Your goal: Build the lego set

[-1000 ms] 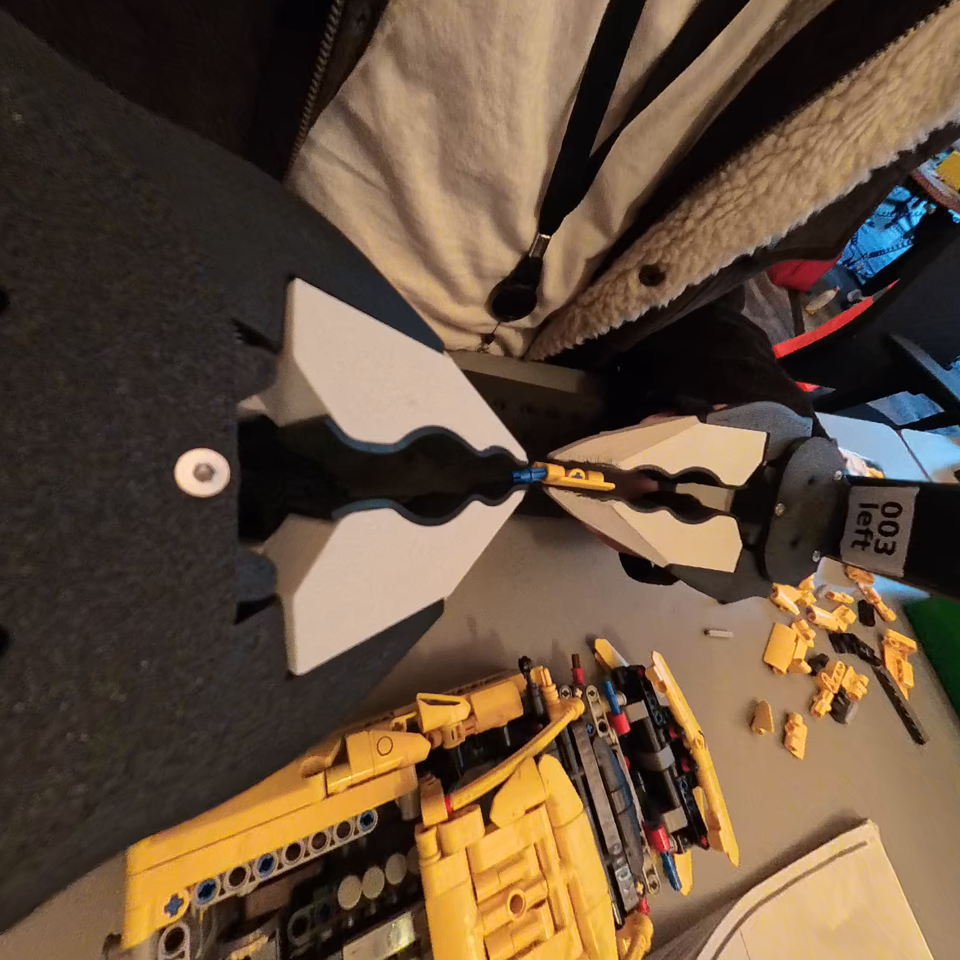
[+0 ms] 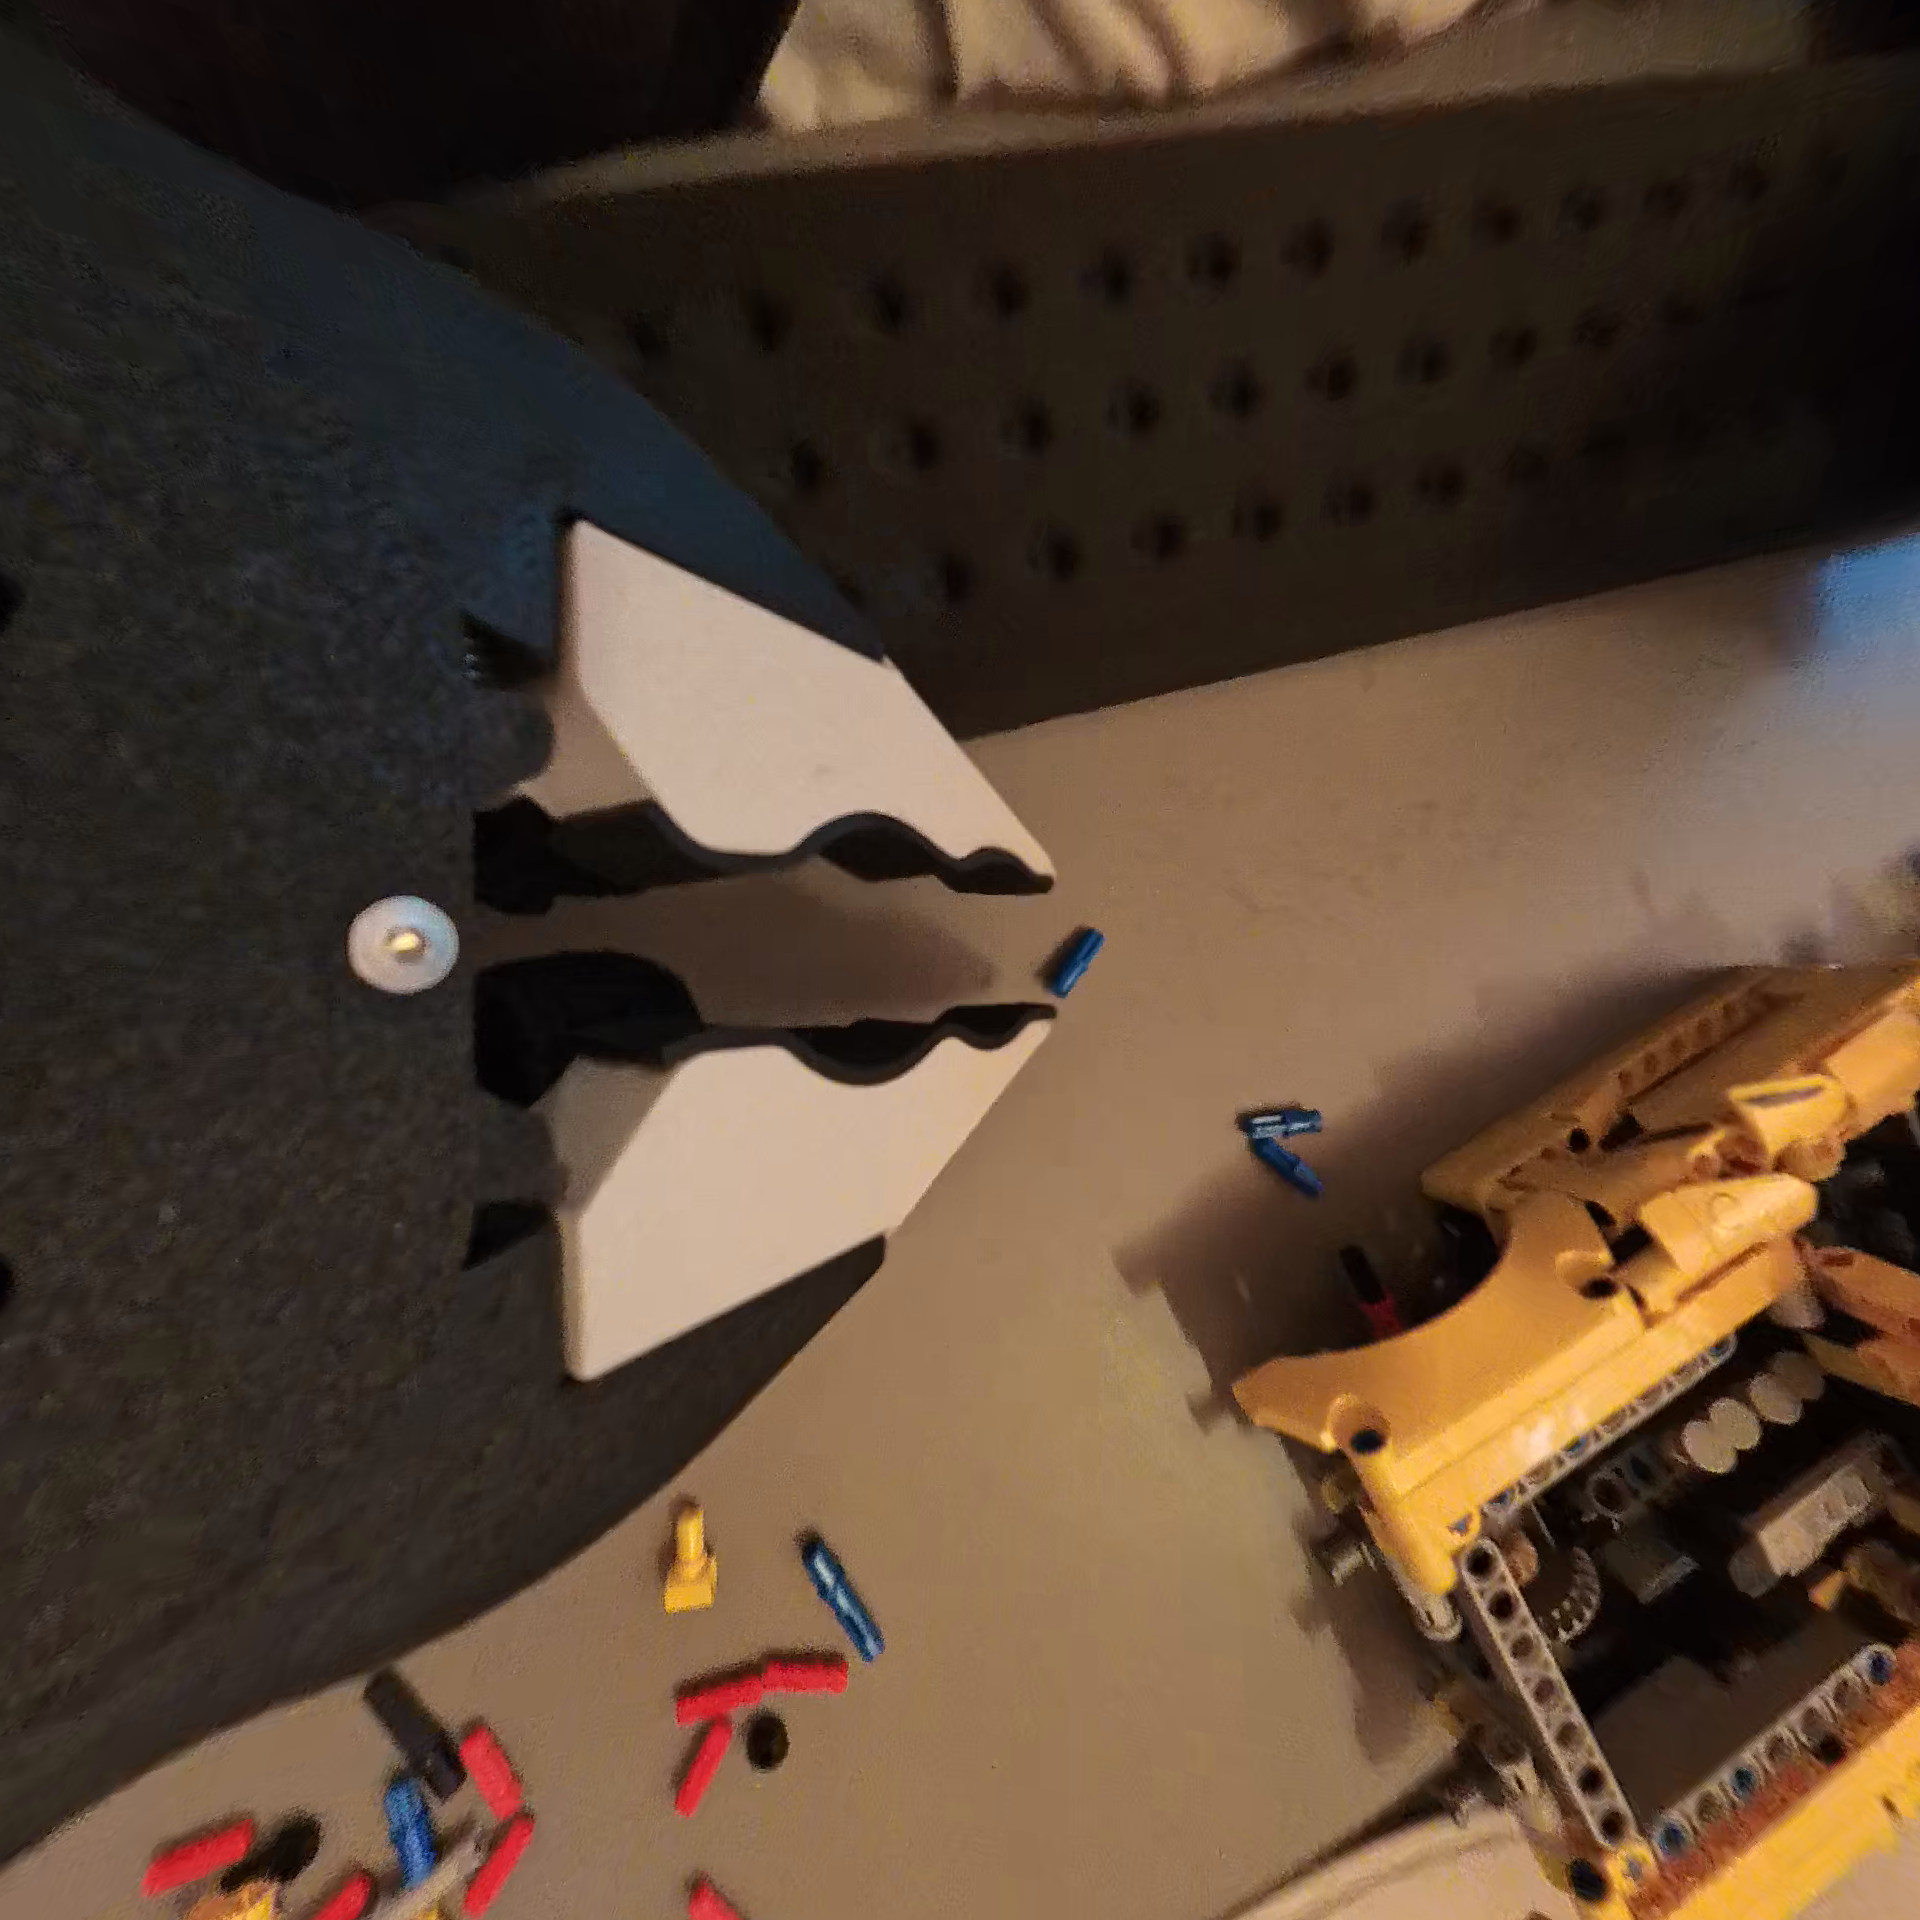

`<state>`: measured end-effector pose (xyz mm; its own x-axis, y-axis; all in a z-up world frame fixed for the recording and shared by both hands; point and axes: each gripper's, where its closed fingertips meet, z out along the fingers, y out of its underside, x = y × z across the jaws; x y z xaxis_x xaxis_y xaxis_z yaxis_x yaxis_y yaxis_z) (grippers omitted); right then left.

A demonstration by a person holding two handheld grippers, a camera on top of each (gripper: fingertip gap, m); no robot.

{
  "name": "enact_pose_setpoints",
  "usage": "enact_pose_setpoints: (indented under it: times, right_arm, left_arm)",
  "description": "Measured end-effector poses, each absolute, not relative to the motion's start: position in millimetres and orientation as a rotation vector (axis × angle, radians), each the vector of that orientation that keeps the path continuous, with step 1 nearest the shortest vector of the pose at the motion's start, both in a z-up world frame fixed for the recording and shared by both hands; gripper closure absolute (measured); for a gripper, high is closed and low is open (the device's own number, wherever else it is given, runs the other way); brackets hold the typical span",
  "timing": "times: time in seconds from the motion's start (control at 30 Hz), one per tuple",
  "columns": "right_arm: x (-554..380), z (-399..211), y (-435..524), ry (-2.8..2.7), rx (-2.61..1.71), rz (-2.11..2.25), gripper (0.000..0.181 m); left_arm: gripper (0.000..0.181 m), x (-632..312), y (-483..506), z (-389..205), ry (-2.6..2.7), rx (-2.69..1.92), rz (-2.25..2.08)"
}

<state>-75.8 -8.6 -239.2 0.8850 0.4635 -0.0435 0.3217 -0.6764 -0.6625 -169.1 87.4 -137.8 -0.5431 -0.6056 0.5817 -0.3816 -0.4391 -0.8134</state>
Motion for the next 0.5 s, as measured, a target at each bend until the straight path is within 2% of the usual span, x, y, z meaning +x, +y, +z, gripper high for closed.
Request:
enact_pose_setpoints:
  times: [0.23,0.5]
  right_arm:
    - [-79.2,-247.3,-7.7,-0.564,-2.398,0.300,0.163]
    - [-78.8,-251.7,-3.6,-0.828,-2.275,0.304,0.160]
  left_arm:
    - [0.175,-169.2,88.1,-137.7,1.552,-1.427,-2.136]
    - [0.175,-172.1,81.1,-137.4,1.588,-1.414,-2.180]
